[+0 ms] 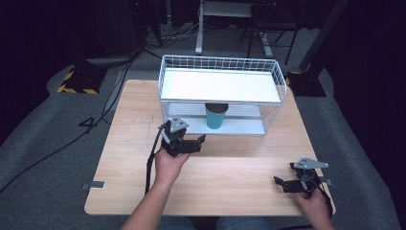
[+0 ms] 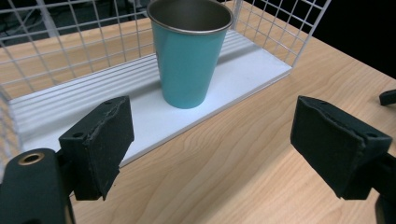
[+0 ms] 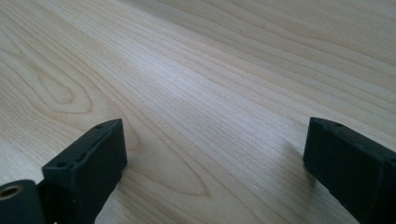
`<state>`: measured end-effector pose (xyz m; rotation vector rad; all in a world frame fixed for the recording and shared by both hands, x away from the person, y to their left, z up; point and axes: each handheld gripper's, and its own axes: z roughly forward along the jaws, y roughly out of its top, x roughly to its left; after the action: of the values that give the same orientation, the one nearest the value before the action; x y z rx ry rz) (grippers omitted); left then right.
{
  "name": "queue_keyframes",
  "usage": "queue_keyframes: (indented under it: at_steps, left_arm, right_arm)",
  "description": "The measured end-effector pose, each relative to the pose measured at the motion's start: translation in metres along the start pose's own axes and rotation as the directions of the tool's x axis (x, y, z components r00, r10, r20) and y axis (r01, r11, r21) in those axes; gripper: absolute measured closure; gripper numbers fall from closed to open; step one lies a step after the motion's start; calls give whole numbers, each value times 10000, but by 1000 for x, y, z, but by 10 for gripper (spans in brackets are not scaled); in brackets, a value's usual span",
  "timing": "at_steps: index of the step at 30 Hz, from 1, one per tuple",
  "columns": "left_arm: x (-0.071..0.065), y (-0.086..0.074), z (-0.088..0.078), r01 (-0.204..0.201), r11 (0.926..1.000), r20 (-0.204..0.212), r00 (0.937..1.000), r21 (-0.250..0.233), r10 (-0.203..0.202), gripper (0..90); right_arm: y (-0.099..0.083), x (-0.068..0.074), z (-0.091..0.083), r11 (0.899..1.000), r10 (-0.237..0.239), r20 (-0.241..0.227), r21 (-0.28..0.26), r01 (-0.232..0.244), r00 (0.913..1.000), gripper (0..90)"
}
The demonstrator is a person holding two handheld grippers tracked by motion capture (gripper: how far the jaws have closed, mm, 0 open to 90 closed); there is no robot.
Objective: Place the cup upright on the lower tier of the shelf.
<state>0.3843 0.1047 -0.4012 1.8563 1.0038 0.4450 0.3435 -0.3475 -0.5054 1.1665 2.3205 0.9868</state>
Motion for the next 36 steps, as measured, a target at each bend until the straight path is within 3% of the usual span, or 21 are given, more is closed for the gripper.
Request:
queue_keyframes:
  at_steps: [7,21,28,36]
  left_arm:
    - [1,-9,-23,308,9995,293,9991,-41,-306,144]
    - [0,-40,-66,-404,9985,-186,9990,358,411,151]
    - [2,-62,-83,-604,9967,41,9982,551,602,153]
    - [11,-94,-90,-527,9907,57,9986,1254,524,153]
  right_arm:
    - [0,0,0,10000,1,-5,1,-1,10000,62]
    - [1,0,1,10000,-11,-5,8,11,10000,63]
    - [1,0,1,10000,-8,-7,9,8,10000,63]
    - [1,0,1,10000,-13,-3,8,13,10000,63]
